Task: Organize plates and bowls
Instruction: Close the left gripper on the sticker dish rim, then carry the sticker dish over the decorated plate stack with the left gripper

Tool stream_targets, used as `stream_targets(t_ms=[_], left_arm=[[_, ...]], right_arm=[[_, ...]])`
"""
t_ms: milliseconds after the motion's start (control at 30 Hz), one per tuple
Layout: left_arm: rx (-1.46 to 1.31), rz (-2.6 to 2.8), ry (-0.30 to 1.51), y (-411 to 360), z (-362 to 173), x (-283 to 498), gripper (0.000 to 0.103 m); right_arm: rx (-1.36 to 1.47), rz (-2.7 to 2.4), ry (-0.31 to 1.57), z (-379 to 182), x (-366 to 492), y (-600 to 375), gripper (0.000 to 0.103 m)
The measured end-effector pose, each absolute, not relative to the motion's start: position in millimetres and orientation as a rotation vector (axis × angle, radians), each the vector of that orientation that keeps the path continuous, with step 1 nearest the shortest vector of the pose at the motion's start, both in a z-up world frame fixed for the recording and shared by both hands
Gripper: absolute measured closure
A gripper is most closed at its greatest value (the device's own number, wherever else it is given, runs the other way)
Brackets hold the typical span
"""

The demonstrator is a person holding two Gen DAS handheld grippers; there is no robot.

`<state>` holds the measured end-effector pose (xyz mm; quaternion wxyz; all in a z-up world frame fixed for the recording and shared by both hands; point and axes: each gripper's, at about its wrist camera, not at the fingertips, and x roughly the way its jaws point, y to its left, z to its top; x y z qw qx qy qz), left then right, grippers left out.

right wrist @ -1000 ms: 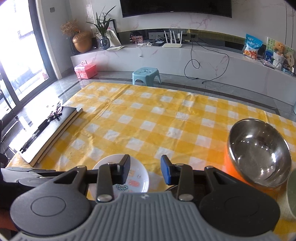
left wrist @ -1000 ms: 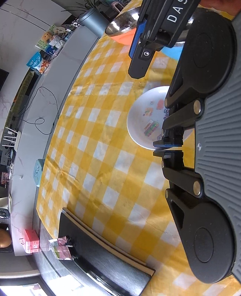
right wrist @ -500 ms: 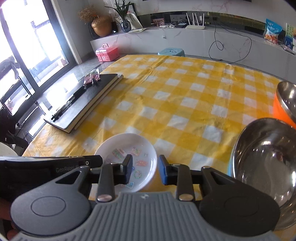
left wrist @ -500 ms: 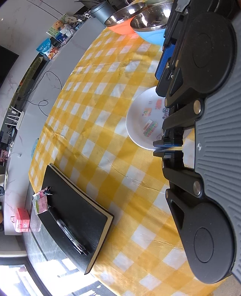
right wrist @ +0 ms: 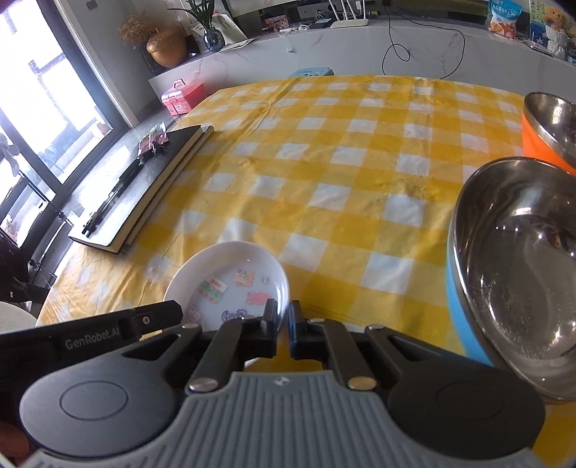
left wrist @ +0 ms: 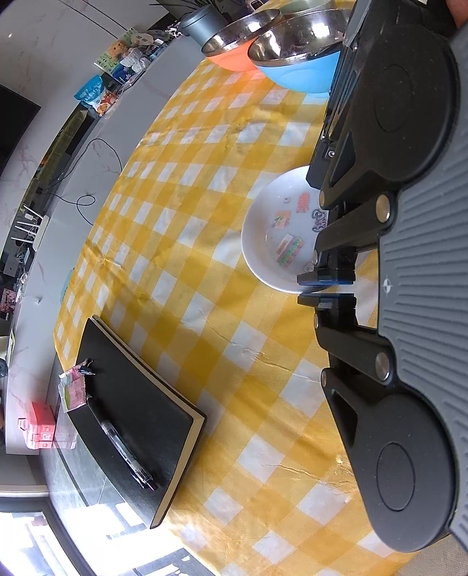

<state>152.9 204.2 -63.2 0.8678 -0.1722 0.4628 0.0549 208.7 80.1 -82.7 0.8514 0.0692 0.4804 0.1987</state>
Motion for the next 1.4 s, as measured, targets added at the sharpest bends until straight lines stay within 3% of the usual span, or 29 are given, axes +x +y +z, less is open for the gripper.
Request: stream_targets(t_ms=[767,1400], left_arm=[[-0.335,0.042,0.894,132.9,9.2,72.6,0.099],[-0.218,-0.044,0.966,73.3,-16.4,45.2,0.097]], right_arm=[[0.347,0.351,0.859,-11.2,102.4,-8.7,0.102],[0.379,0.264,0.864,-30.4,47.9,-67.1,0.102]])
